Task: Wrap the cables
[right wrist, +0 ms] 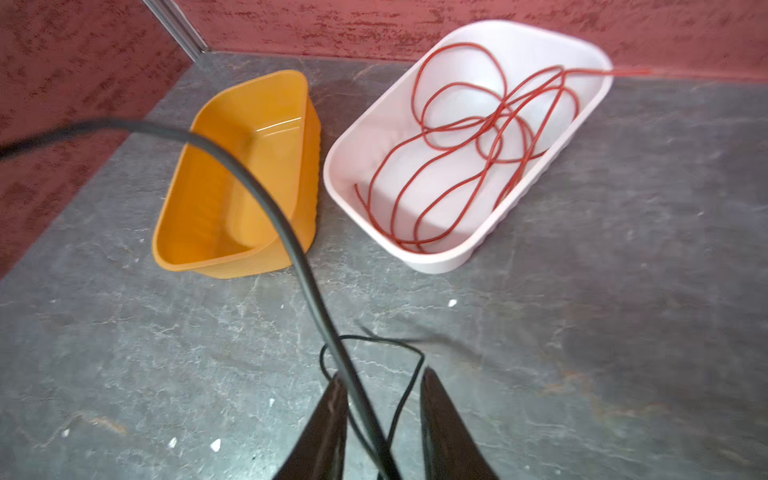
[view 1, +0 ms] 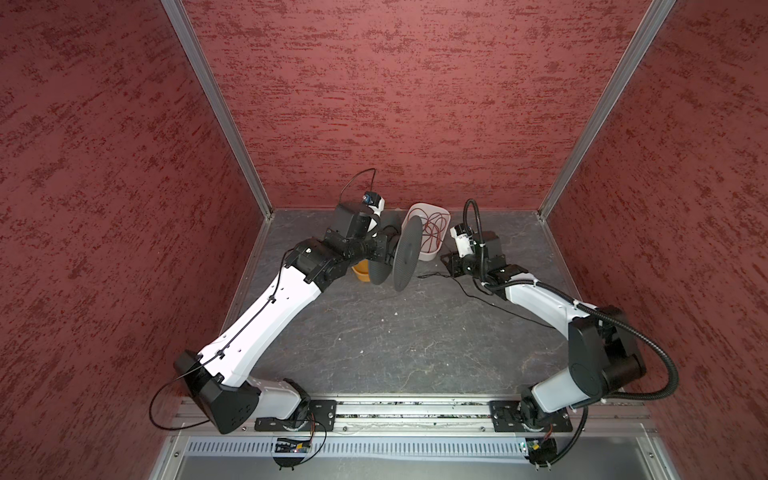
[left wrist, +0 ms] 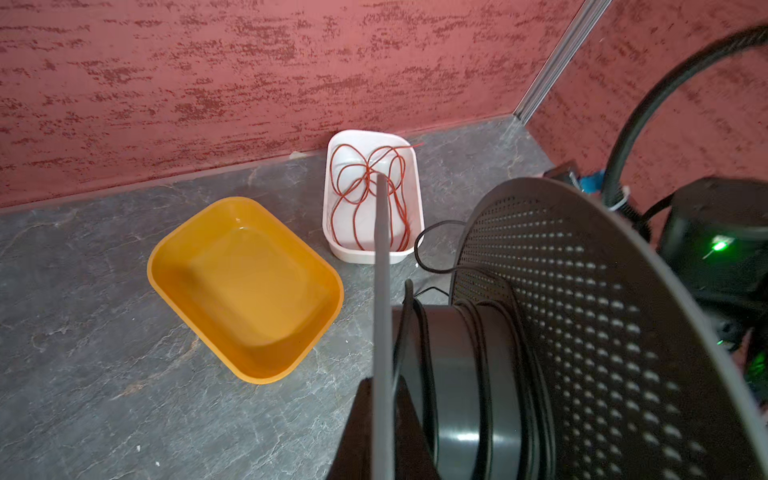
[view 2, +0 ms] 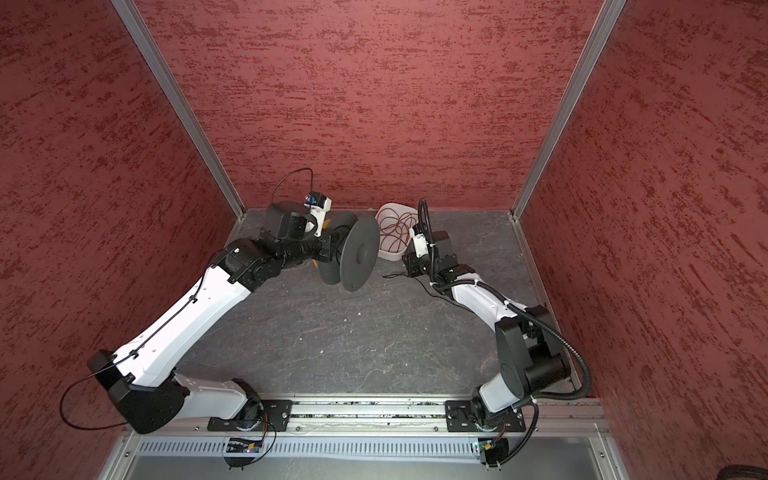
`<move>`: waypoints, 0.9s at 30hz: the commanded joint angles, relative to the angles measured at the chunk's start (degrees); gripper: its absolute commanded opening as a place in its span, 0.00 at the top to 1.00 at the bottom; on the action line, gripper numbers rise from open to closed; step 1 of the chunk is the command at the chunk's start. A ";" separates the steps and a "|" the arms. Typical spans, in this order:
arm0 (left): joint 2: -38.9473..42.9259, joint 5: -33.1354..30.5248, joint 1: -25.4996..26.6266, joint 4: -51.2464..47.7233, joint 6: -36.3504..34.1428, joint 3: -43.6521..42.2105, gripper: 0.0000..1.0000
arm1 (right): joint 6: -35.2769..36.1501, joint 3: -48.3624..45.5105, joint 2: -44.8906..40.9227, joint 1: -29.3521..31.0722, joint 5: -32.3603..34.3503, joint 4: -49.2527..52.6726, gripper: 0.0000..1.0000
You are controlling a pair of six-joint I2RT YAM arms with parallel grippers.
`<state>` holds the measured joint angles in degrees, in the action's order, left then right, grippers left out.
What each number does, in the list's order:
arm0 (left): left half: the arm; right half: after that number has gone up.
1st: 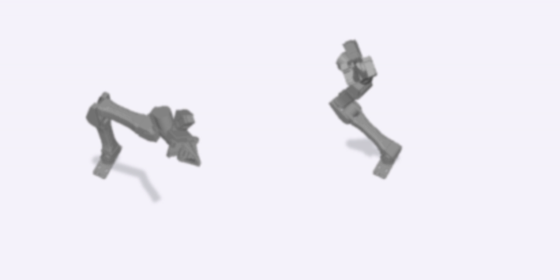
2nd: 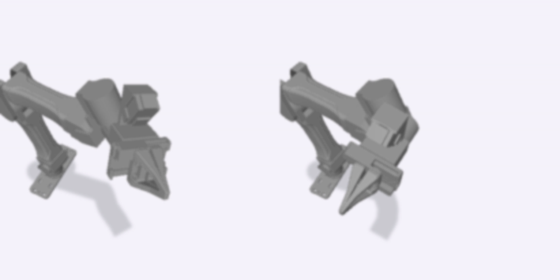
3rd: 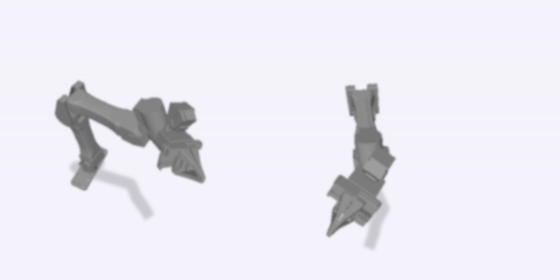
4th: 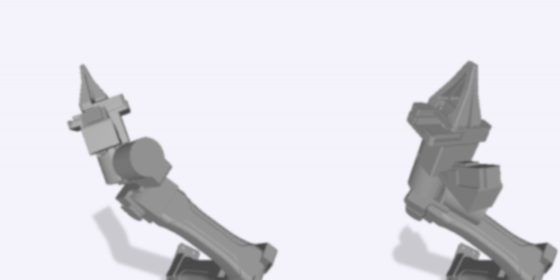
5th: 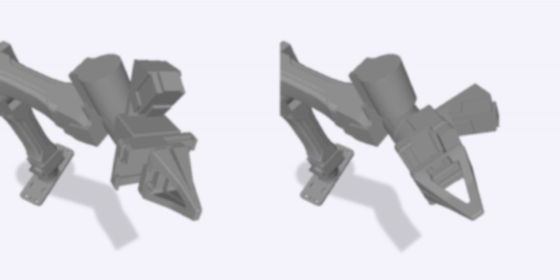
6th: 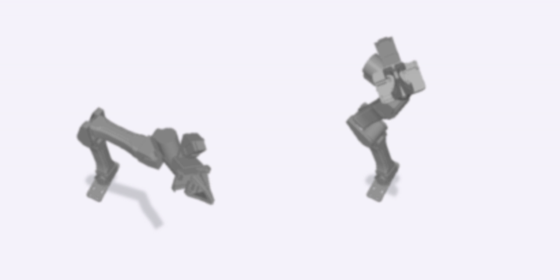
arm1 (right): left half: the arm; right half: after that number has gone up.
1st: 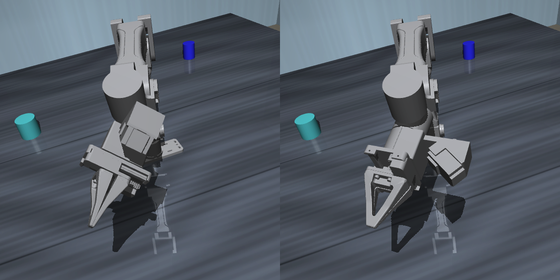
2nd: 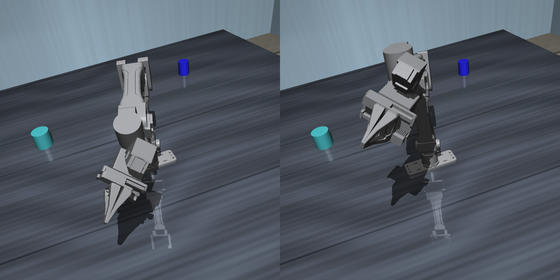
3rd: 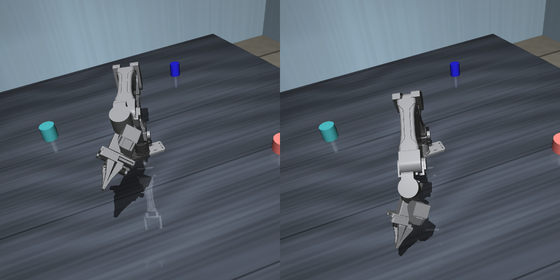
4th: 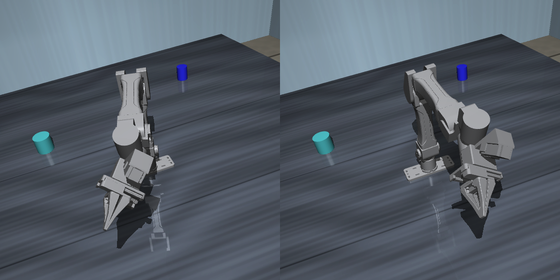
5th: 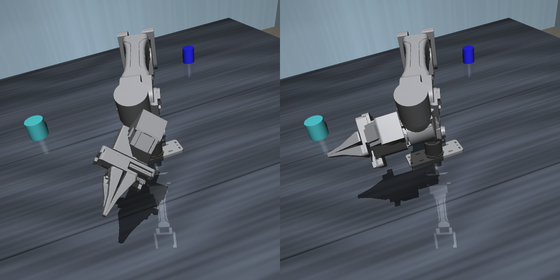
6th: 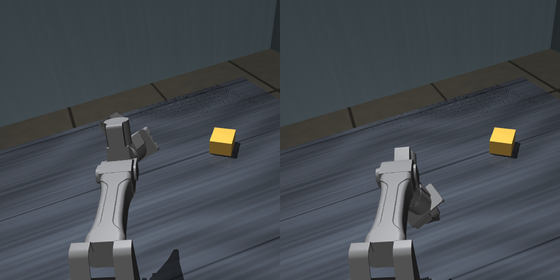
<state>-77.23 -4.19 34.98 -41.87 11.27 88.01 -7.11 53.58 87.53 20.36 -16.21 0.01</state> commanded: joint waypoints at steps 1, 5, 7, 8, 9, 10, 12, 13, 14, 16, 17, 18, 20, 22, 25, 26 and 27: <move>3.02 4.36 -0.62 7.95 3.36 0.58 1.00 | -1.67 -2.73 -5.55 0.19 -6.22 -8.99 0.57; 4.08 5.40 -0.79 9.91 4.55 0.94 1.00 | -1.50 -6.63 -10.00 0.21 -6.52 -10.04 0.38; 4.37 5.42 -0.88 10.57 5.07 1.24 1.00 | -1.60 -8.77 -11.84 0.20 -5.51 -10.93 0.31; 4.37 5.34 -0.88 10.53 5.23 1.65 1.00 | -1.90 -9.69 -12.59 0.16 -4.87 -11.35 0.28; 4.37 5.08 -0.99 10.49 5.59 2.06 1.00 | -2.22 -10.70 -13.10 0.20 -4.38 -11.81 0.26; 4.37 4.95 -0.97 10.59 5.86 2.34 1.00 | -2.52 -11.57 -13.58 0.18 -4.06 -12.26 0.24; 4.33 4.64 -1.07 10.80 6.04 3.01 1.00 | -3.26 -13.51 -14.16 0.20 -2.87 -13.58 0.22; 4.28 4.39 -1.06 10.77 6.13 3.42 1.00 | -3.83 -14.75 -14.48 0.20 -2.00 -14.65 0.21; 4.29 4.37 -1.08 10.91 6.14 3.80 1.00 | -4.26 -15.76 -14.62 0.21 -1.58 -15.81 0.21; 4.28 4.49 -1.06 10.87 6.05 4.47 1.00 | -5.25 -17.70 -14.62 0.21 -0.57 -17.94 0.22; 4.33 4.57 -1.07 10.93 6.05 4.75 1.00 | -5.97 -18.44 -14.54 0.17 0.61 -18.86 0.23; 4.37 4.52 -1.10 10.93 6.00 4.81 1.00 | -6.48 -19.07 -14.26 0.18 1.14 -19.69 0.24; 4.37 4.58 -1.08 10.84 5.89 5.12 1.00 | -7.23 -20.40 -14.03 0.21 1.76 -21.45 0.25; 4.46 4.45 -1.07 10.93 5.87 5.00 1.00 | -8.49 -21.96 -14.01 0.21 1.68 -24.10 0.28; 4.46 4.03 -1.06 10.96 5.78 4.89 1.00 | -9.94 -22.83 -13.53 0.17 0.83 -27.18 0.31; 4.46 3.89 -1.06 10.95 5.70 4.84 1.00 | -10.34 -22.87 -13.08 0.21 0.11 -28.21 0.32; 4.37 3.91 -1.06 10.84 5.70 4.87 1.00 | -10.75 -22.83 -12.60 0.18 -0.46 -29.18 0.33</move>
<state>-74.24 -0.08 34.15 -35.94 16.25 90.87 -15.66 30.89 74.15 20.45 -16.32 -22.06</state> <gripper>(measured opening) 0.089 0.671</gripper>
